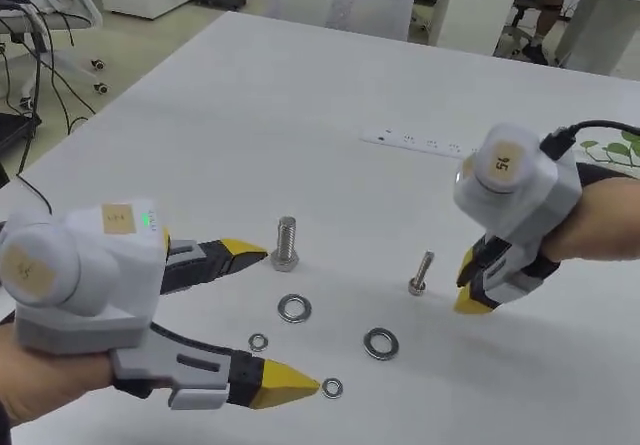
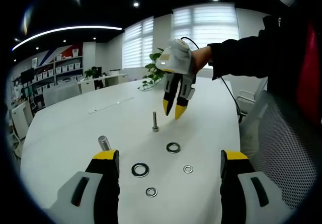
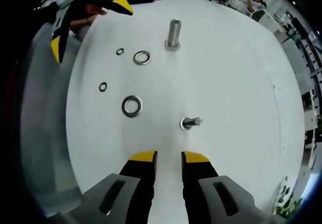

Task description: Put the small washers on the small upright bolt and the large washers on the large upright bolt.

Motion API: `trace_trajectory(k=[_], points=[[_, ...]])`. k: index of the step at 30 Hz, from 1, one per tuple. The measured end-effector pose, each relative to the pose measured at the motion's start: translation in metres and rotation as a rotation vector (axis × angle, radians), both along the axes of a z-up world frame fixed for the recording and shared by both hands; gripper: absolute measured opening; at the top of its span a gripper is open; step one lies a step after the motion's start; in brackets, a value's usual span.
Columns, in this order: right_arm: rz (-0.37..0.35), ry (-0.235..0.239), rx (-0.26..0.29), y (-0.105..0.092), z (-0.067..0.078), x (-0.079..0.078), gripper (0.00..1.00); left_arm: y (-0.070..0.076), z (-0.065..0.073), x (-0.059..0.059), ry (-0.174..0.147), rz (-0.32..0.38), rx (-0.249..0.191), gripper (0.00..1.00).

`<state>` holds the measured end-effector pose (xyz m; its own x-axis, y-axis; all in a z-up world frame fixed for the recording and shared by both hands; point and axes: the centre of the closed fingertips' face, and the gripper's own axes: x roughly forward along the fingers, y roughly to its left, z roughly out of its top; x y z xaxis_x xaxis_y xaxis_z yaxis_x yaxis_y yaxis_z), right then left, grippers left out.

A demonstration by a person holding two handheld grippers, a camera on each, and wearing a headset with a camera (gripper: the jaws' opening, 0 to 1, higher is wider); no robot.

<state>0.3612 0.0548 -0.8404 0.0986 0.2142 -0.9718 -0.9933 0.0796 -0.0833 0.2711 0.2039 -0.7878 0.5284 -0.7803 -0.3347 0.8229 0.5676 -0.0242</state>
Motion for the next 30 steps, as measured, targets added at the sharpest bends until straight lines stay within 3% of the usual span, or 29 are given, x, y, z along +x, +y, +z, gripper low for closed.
trace_trajectory(k=[19, 30], points=[[0.114, 0.034, 0.018, 0.040, -0.009, -0.044, 0.22, 0.005, 0.004, -0.005, -0.017, 0.013, -0.003, 0.82], [0.157, 0.050, 0.013, 0.060, -0.021, -0.051, 0.24, 0.010, 0.005, -0.007, -0.020, 0.031, -0.007, 0.82]])
